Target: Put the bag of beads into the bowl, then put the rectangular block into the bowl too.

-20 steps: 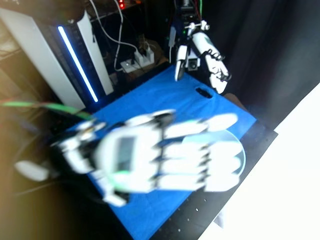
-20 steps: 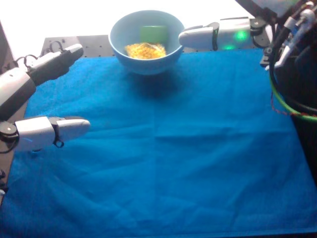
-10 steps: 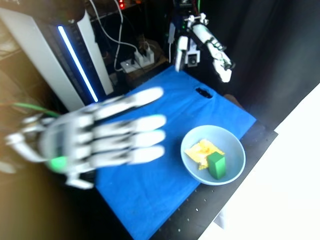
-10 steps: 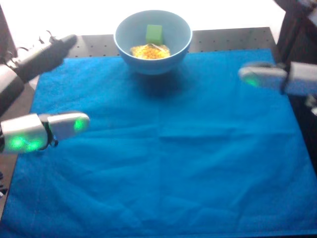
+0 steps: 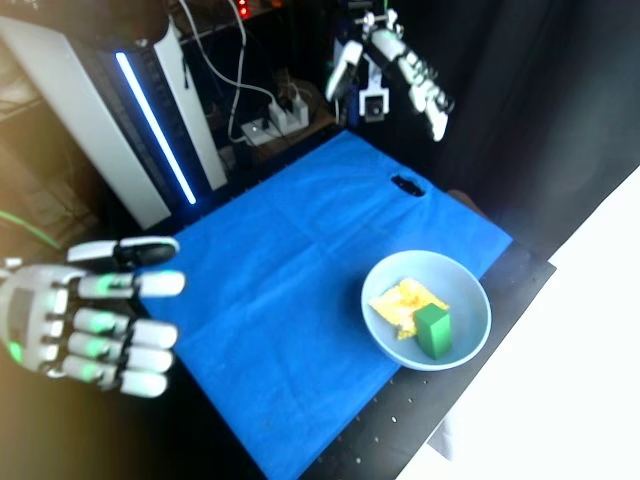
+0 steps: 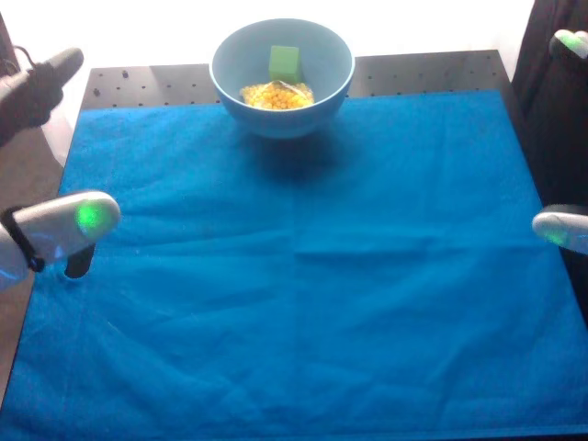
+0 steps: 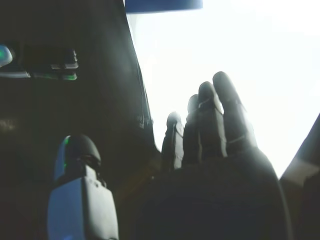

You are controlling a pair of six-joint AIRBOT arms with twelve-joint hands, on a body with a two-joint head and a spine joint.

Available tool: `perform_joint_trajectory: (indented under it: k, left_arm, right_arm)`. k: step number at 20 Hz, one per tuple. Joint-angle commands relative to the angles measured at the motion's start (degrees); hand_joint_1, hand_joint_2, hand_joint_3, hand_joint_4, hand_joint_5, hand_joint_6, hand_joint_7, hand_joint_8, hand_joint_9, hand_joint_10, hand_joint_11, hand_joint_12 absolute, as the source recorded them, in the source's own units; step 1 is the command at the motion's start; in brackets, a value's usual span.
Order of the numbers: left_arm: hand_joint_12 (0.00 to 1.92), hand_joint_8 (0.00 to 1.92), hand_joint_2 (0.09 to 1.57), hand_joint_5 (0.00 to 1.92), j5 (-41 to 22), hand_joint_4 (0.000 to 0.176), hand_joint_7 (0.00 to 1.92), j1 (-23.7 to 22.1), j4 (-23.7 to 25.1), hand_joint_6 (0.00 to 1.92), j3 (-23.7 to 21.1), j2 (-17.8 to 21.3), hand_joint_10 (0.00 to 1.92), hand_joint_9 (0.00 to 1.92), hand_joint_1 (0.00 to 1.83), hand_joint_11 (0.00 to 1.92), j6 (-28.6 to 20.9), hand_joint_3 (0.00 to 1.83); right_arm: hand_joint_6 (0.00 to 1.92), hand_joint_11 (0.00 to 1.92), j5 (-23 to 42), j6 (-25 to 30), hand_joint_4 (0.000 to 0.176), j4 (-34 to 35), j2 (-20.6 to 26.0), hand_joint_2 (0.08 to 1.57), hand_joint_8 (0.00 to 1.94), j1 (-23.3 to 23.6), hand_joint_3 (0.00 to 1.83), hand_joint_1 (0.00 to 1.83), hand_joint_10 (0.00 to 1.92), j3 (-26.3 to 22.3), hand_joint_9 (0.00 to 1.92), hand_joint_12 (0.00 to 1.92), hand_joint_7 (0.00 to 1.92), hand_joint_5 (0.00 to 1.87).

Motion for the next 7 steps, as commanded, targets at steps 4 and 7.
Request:
perform_joint_trajectory:
  k: [4, 7]
  left_arm:
    - [0.85, 0.00, 0.98, 0.01, -11.2, 0.158, 0.05, 1.2, 0.6, 0.00, -0.9, 0.7, 0.00, 0.13, 0.16, 0.00, -1.4, 0.00]
    - [0.11, 0.00, 0.94, 0.00, -11.9, 0.176, 0.00, -1.0, 3.1, 0.00, 0.1, 2.1, 0.00, 0.00, 0.35, 0.00, -1.7, 0.00]
  right_arm:
    - [0.00, 0.01, 11.2, 0.3, 0.173, 2.7, 1.0, 1.05, 0.00, -1.8, 0.02, 0.68, 0.00, -1.7, 0.00, 0.00, 0.00, 0.00]
    - [0.00, 0.03, 14.3, 0.3, 0.124, 3.5, 1.0, 1.03, 0.00, -1.8, 0.00, 0.62, 0.00, -2.4, 0.00, 0.02, 0.00, 0.00]
